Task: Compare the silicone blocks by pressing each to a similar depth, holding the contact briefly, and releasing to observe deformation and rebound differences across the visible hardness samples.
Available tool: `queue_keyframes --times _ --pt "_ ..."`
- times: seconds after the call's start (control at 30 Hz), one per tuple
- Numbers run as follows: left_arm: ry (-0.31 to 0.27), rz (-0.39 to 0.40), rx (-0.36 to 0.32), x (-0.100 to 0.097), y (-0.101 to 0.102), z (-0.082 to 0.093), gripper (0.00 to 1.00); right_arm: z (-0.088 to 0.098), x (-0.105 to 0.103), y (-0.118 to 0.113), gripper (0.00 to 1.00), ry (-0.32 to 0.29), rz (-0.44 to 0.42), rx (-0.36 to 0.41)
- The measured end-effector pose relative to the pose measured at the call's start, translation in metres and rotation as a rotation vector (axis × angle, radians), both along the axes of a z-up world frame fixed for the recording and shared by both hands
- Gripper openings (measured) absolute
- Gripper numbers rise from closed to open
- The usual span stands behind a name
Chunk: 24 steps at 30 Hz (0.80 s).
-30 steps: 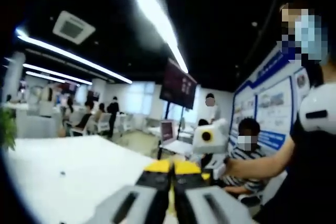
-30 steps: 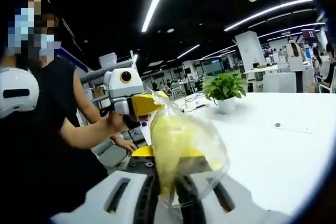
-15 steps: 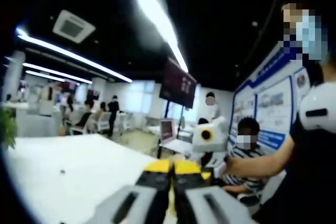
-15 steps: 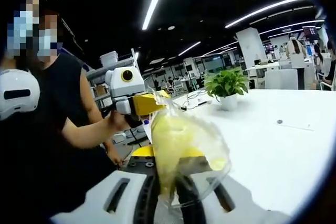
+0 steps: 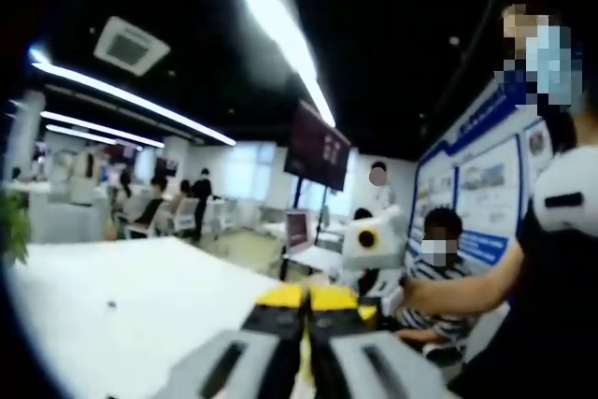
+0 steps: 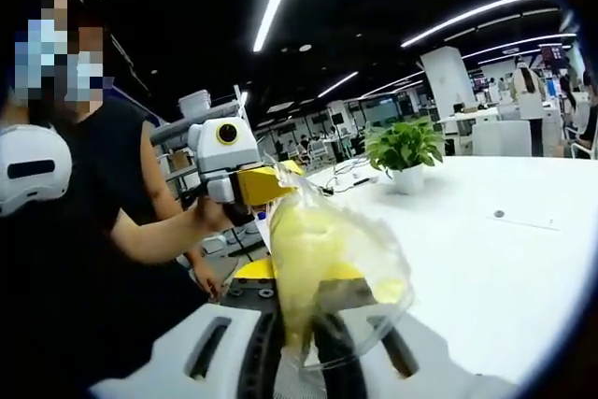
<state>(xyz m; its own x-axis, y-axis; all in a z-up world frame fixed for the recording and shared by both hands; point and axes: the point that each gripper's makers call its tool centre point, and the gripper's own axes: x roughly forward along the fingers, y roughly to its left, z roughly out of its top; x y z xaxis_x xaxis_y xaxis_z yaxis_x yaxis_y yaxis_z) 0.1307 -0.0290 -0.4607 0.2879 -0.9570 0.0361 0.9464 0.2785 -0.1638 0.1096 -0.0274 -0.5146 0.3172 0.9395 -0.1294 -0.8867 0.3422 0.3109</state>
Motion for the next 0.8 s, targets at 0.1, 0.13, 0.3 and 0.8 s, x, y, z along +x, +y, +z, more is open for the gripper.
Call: queue_keyframes --times 0.1,0.13,0.3,0.8 --pt "-0.010 0.002 0.007 0.0004 -0.0007 -0.0010 0.00 -0.0011 0.0003 -0.0007 0.06 0.004 -0.001 -0.002" --pt "-0.008 0.002 0.007 0.0005 -0.0007 -0.0012 0.00 -0.0013 0.0001 -0.0007 0.06 0.006 0.000 -0.001" --pt "-0.004 0.003 0.007 0.0015 -0.0005 -0.0021 0.00 -0.0022 0.0009 -0.0007 0.06 0.011 -0.002 -0.001" --pt "-0.006 0.008 0.014 0.0057 -0.0007 -0.0036 0.00 -0.0040 0.0039 -0.0011 0.06 0.019 -0.003 0.001"
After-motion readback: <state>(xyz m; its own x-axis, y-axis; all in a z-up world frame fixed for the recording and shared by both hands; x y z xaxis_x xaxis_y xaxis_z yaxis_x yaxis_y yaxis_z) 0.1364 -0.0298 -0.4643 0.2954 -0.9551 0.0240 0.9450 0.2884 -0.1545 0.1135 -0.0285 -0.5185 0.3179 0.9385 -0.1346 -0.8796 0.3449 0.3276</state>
